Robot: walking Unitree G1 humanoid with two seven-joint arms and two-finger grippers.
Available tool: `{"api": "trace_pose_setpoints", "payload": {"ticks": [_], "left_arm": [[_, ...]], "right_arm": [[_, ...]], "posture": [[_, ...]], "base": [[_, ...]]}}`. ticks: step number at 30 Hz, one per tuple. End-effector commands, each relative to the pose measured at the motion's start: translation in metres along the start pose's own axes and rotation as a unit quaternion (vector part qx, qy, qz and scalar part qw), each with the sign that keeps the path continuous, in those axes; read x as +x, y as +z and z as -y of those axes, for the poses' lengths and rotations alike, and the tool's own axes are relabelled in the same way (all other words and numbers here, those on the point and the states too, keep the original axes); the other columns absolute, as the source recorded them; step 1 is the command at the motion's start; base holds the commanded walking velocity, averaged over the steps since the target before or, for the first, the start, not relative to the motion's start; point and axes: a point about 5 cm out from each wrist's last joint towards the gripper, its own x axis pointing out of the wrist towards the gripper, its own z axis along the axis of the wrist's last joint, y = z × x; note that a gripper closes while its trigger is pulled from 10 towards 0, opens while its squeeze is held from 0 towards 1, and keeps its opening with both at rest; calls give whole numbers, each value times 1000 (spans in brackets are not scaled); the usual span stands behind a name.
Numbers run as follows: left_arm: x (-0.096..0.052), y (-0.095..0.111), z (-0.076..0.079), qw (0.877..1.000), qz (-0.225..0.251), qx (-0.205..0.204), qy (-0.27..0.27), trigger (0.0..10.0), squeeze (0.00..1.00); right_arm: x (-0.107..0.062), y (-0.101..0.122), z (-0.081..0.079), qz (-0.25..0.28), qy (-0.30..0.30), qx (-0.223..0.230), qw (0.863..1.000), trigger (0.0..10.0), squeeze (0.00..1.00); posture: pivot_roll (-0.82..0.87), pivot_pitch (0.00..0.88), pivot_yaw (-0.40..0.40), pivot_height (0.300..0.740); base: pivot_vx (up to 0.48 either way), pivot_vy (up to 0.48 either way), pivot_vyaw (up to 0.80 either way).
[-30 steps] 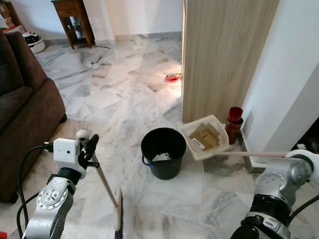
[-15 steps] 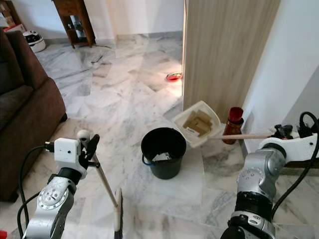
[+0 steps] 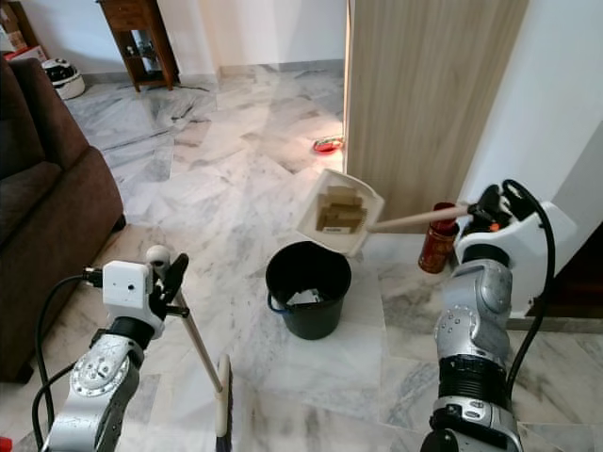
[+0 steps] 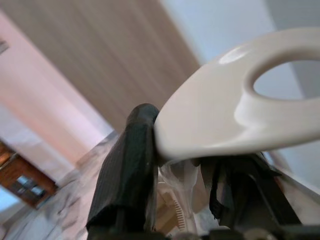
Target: Sweep floor
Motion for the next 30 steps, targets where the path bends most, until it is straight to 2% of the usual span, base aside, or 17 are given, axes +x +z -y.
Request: {"api": "trace_pose_setpoints", "payload": {"ticks": [1, 7, 10, 14, 22, 30], "left_arm": [[4, 16, -5, 999, 39, 23, -1, 10000, 0], [5, 16, -5, 999, 39, 24, -1, 10000, 0], [5, 16, -6, 999, 39, 25, -1, 10000, 0], [5, 17, -7, 999, 39, 27, 0, 10000, 0], [4, 16, -8, 999, 39, 28, 1, 10000, 0], [5, 17, -11, 999, 40, 32, 5, 10000, 0]], "right_arm": [[-1, 1, -25, 4, 58, 2, 998, 10000, 0], [-6, -7, -35, -1, 90, -22, 996, 10000, 0], [-8, -10, -41, -3, 123, -52, 991, 10000, 0], [-5, -10, -42, -3, 136, -67, 988, 10000, 0], [-7, -12, -46, -6, 139, -74, 987, 10000, 0], [-17, -23, -69, -18, 187, -73, 979, 10000, 0]], "posture": [[-26, 0, 77, 740], [-27, 0, 78, 740], [-24, 0, 77, 740], [-22, 0, 76, 740], [-24, 0, 76, 740], [-21, 0, 72, 740]], "base": [[0, 0, 0], [0, 0, 0], [0, 0, 0], [0, 0, 0], [0, 0, 0], [0, 0, 0]]}}
